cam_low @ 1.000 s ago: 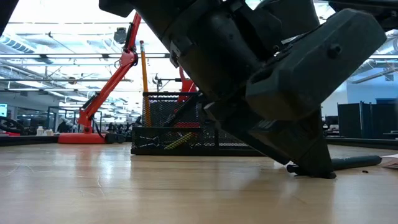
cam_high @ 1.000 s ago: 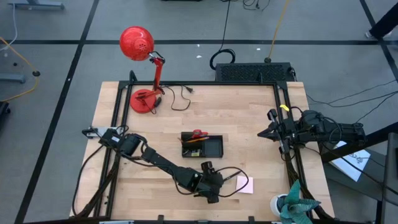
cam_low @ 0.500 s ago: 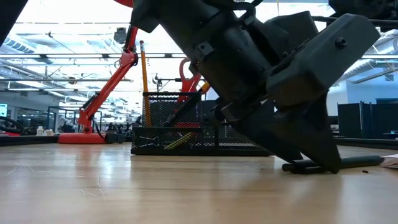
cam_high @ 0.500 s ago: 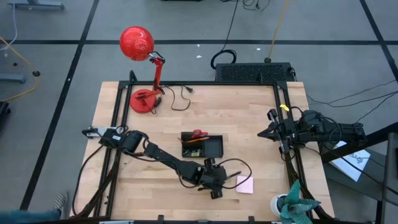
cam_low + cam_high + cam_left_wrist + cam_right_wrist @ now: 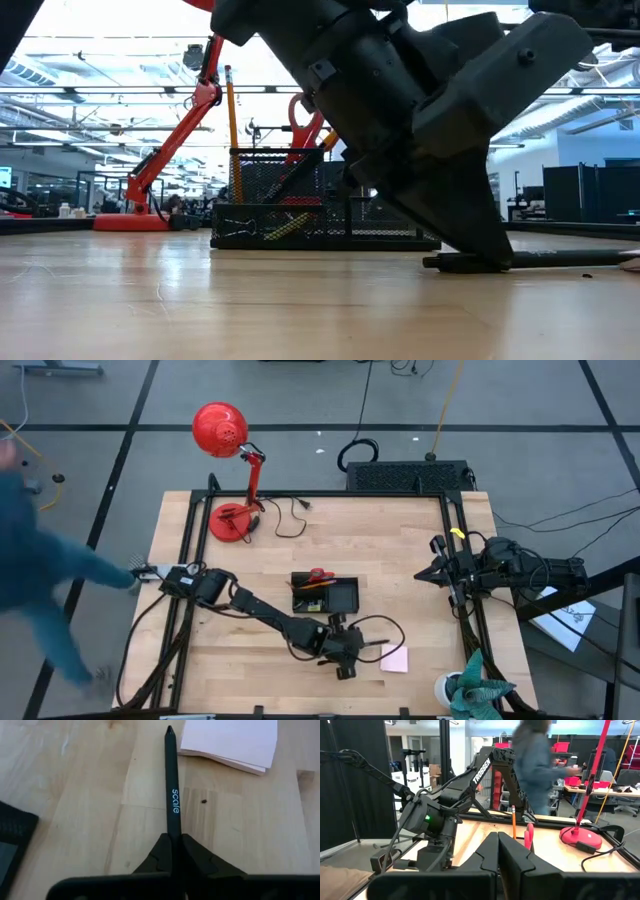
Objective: Pick and place office supplies into organizer
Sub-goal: Put the pen into the top left section of the desk organizer
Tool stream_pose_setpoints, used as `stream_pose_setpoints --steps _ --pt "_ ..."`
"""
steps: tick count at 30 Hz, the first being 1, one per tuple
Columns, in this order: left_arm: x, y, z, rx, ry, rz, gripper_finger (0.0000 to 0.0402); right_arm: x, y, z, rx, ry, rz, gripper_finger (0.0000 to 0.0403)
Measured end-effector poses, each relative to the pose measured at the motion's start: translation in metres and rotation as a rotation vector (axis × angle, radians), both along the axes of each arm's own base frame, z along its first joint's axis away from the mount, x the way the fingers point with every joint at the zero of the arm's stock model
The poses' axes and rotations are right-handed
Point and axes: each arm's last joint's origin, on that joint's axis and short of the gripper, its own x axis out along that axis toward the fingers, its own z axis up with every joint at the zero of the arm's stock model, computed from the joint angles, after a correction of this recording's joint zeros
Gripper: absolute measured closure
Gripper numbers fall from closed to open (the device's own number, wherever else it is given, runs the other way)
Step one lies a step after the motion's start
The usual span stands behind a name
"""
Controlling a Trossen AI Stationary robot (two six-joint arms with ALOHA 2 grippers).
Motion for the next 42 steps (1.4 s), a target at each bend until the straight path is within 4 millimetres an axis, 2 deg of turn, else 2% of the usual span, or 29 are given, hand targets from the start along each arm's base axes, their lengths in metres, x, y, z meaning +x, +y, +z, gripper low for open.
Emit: stream_pose_setpoints --steps 5,9,16,25,35,42 --pt "0.002 -0.003 0.002 0.031 -0.033 -0.057 0.0366 0.0 0.0 0.0 0.0 0.0 0.0 0.0403" --pt "0.004 -0.005 0.007 0.055 -0.051 -0.074 0.0361 0.0 0.0 0.0 0.0 0.0 0.0 0.0403" --pt "0.01 -0.011 0.035 0.145 0.026 -0.113 0.0383 0.0 0.0 0.0 0.001 0.0 0.0 0.0403" --pt "0.006 -0.015 0.078 0.238 0.123 -0.127 0.0373 0.0 0.0 0.0 0.001 0.001 0.0 0.0403" --pt "-0.025 -0.005 0.144 0.382 0.382 -0.143 0.0371 0.0 0.0 0.0 0.001 0.002 0.0 0.0403" --pt "-0.047 0.008 0.175 0.469 0.438 -0.124 0.0371 0.001 0.0 -0.002 -0.001 0.016 0.0 0.0403"
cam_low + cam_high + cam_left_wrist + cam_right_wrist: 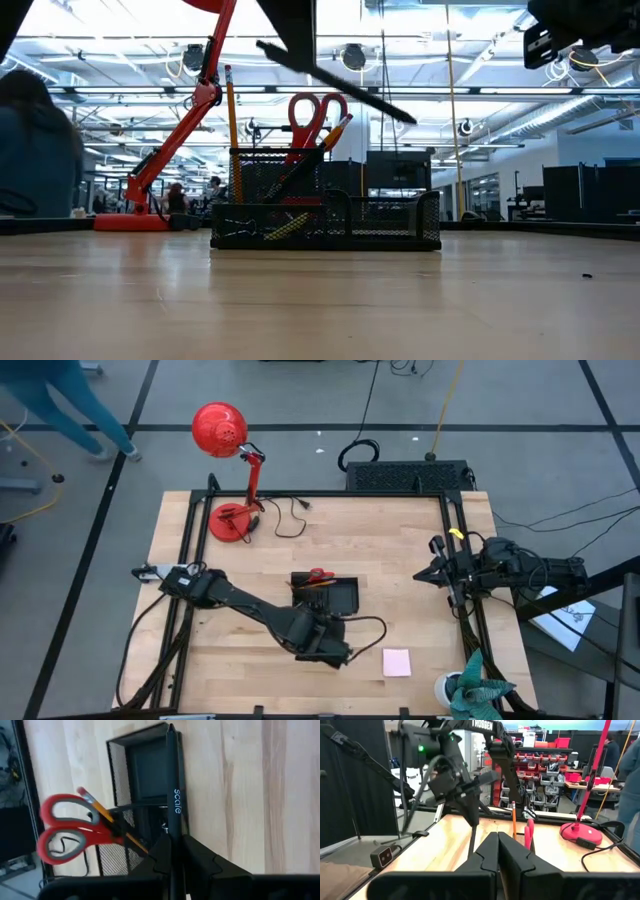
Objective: Pick and place office supplies into organizer
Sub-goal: Put the pen into the top left section of the desk organizer
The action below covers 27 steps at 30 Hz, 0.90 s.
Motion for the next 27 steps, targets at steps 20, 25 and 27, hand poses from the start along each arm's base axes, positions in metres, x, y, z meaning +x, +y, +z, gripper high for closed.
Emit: stream_pose_setpoints --steps 20,25,27 --pt "-0.06 0.038 0.121 0.234 -0.329 -0.058 0.0371 0.01 0.0 -0.004 -0.003 0.061 -0.001 0.0403" --pt "-0.09 0.054 0.151 0.207 -0.395 -0.049 0.0371 0.011 0.0 -0.005 -0.004 0.072 -0.001 0.0403" --pt "-0.104 0.06 0.157 0.203 -0.402 -0.048 0.0371 0.011 0.0 -0.006 -0.004 0.078 -0.001 0.0403"
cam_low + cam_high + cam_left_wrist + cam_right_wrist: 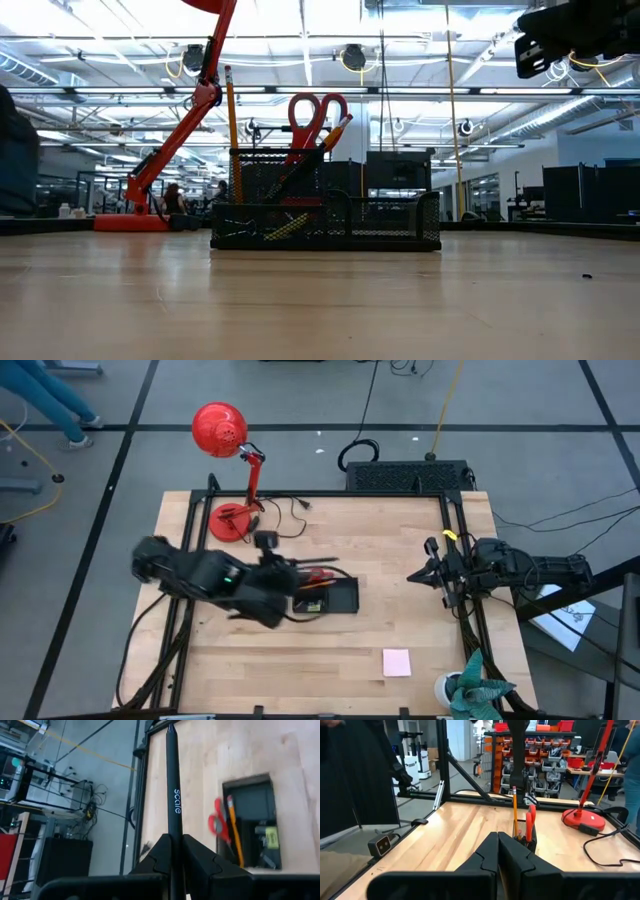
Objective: Pick and place office supplies into organizer
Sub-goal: Put the pen into the top left section of the desk organizer
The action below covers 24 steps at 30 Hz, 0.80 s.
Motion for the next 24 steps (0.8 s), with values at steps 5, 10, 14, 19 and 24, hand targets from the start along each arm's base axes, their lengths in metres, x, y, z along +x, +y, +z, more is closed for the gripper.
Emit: stream_pose_setpoints --steps 5,10,14,19,24 --pt "-0.043 0.03 0.001 0.007 -0.003 0.074 0.0371 0.002 -0.001 -0.001 -0.001 0.007 -0.033 0.0403" --pt "-0.077 0.056 -0.018 -0.006 0.056 0.134 0.0371 0.003 -0.002 -0.009 -0.008 0.027 -0.077 0.0403" --pt "-0.074 0.068 -0.041 -0.023 0.201 0.129 0.0371 0.005 -0.004 -0.014 -0.03 0.04 -0.151 0.0403" --pt "-0.054 0.072 -0.058 0.028 0.366 0.042 0.0371 0.005 -0.006 -0.016 -0.058 0.044 -0.22 0.0403" --pt "-0.036 0.074 -0.07 0.089 0.529 -0.088 0.0371 0.005 -0.007 -0.016 -0.068 0.044 -0.233 0.0403"
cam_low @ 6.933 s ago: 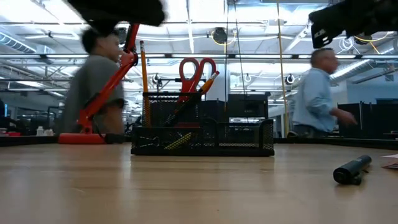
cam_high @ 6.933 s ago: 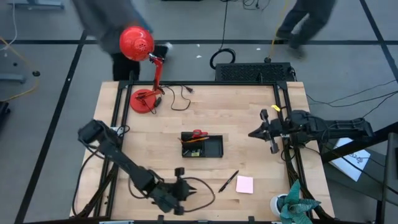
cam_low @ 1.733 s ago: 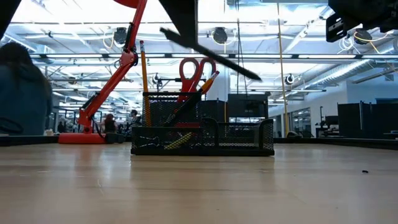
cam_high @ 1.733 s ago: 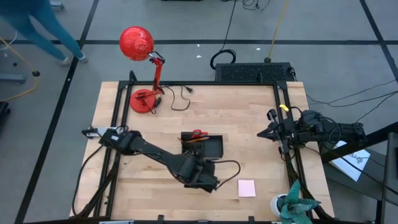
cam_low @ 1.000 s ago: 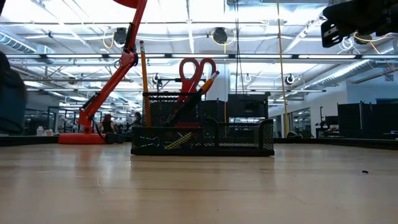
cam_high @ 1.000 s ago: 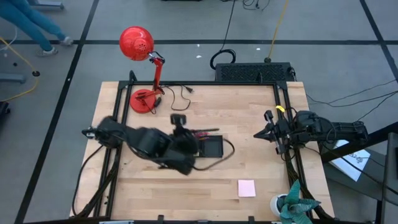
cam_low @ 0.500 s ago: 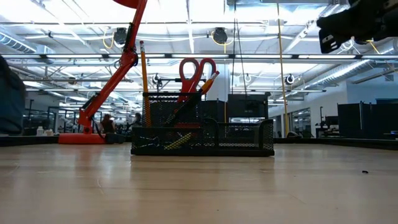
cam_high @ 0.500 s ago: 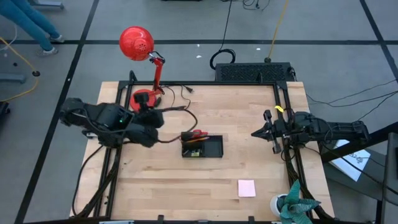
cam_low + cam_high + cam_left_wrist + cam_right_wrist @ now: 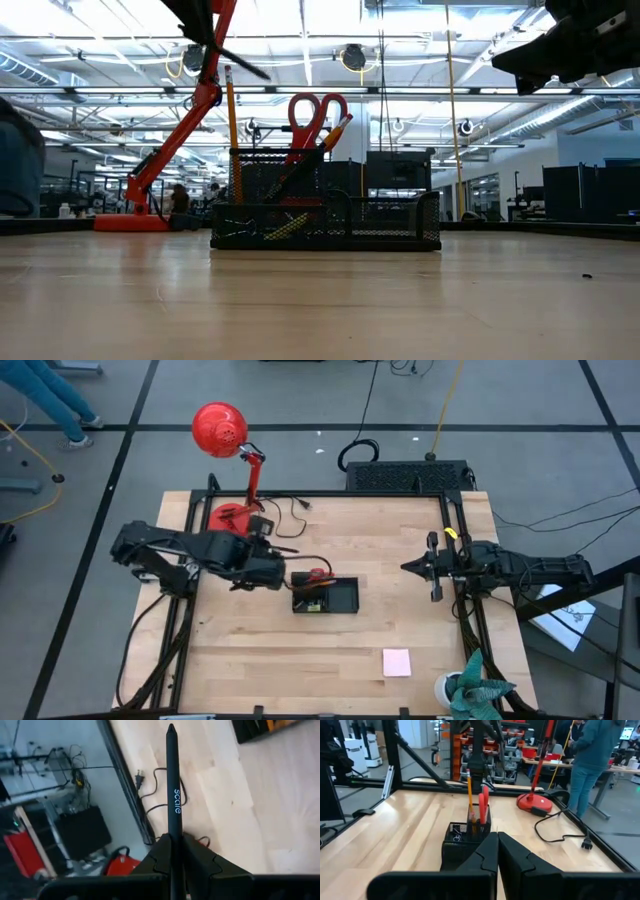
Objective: Pick and place office supplies into organizer
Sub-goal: Put the pen into the top left section of the desk organizer
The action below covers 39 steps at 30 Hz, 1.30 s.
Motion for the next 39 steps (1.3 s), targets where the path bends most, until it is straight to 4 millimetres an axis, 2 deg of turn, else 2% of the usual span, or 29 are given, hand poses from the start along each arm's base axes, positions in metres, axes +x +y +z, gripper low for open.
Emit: stream_pose_setpoints --steps 10,14,21,26,34,39 --pt "0.033 0.005 -0.029 0.219 0.249 -0.184 0.0371 0.0 0.0 -0.001 -0.006 0.007 0.001 0.0403" --pt "0.033 -0.006 -0.031 0.231 0.287 -0.268 0.0371 0.0 0.0 -0.001 -0.006 0.011 0.0 0.0403" --pt "0.031 -0.039 -0.036 0.182 0.335 -0.464 0.0371 0.001 0.0 -0.002 -0.001 0.025 0.0 0.0403" --pt "0.043 -0.048 -0.049 0.126 0.346 -0.518 0.0371 0.003 0.0 -0.005 0.006 0.05 -0.001 0.0403" --pt "0.068 -0.036 -0.082 0.194 0.497 -0.518 0.0371 0.005 0.0 -0.004 0.02 0.049 -0.004 0.0403" --pt "0.077 -0.026 -0.093 0.229 0.547 -0.498 0.0371 0.005 0.0 -0.004 0.016 0.048 -0.003 0.0403"
